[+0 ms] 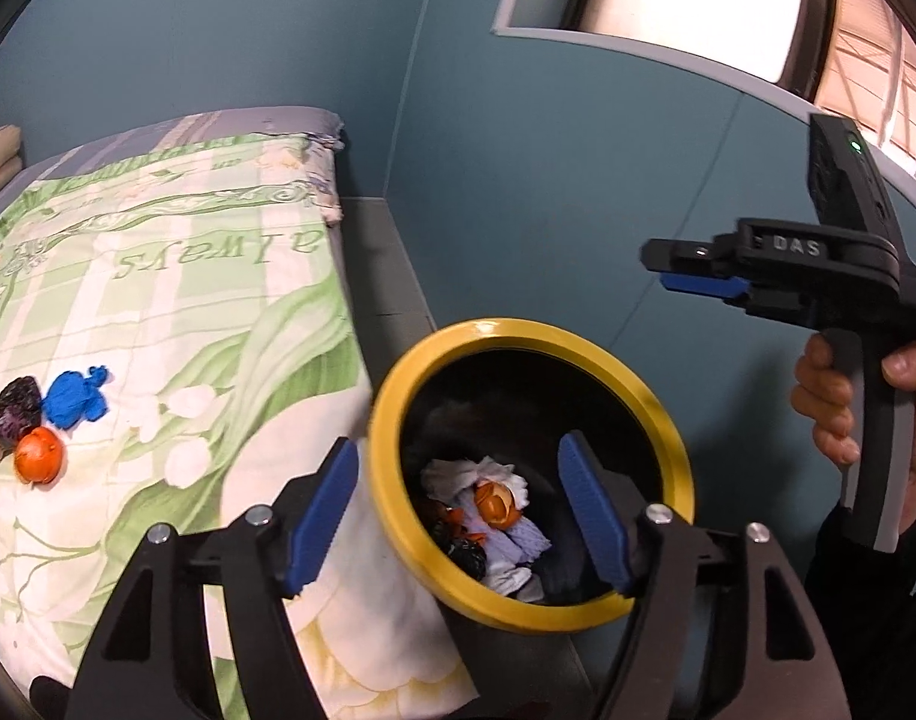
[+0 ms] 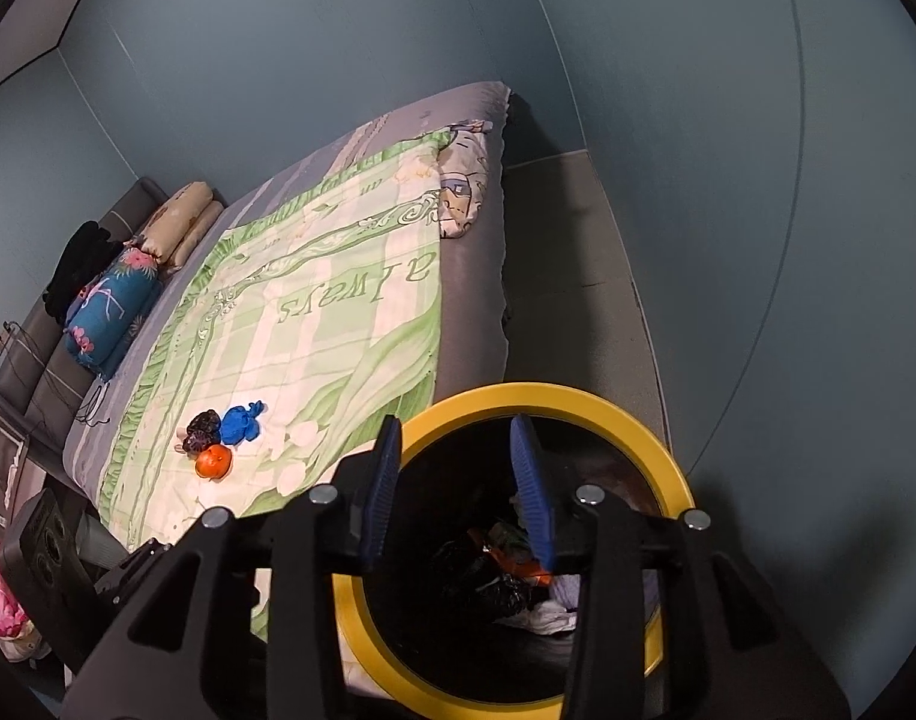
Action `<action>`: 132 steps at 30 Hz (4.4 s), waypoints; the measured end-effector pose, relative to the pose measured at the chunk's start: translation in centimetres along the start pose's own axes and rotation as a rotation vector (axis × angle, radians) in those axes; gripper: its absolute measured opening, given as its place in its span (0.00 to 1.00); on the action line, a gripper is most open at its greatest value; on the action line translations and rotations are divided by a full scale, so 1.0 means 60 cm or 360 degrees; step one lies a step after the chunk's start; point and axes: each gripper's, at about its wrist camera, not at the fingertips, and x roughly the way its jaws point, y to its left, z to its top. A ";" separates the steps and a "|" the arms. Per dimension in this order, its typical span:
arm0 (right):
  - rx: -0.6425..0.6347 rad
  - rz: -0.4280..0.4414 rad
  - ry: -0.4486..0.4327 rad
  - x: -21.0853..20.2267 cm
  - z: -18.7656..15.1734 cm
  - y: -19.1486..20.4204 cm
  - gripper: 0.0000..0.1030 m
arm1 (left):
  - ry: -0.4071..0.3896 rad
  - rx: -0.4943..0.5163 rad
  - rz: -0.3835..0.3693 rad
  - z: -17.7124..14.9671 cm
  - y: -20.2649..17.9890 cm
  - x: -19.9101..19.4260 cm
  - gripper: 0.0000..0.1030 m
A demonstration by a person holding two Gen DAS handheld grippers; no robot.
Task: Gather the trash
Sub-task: 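Move both grippers back over the remaining items on the bed, then grasp the pink cloth with the left gripper while the right grasps the blue glove, then lift the pink cloth and blue glove and carry both toward the yellow bin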
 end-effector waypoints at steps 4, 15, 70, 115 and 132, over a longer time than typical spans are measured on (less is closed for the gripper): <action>-0.0053 0.0013 -0.0011 0.004 0.002 0.021 0.45 | -0.0042 -0.0026 0.0070 0.001 0.024 -0.017 0.72; -0.0226 0.0117 0.0018 0.040 0.011 0.116 0.65 | -0.0122 -0.0146 0.0253 0.004 0.109 -0.068 0.77; -0.0829 0.0334 0.0778 0.627 -0.046 0.585 0.68 | 0.0083 -0.1110 0.0997 -0.068 0.789 -0.046 0.79; -0.1065 0.0265 0.0903 0.644 -0.129 0.632 0.19 | 0.0062 -0.1124 0.0767 -0.090 0.800 -0.018 0.22; -0.1136 0.0418 0.0914 0.522 -0.188 0.630 0.19 | -0.0026 -0.1114 0.0799 -0.123 0.702 -0.103 0.22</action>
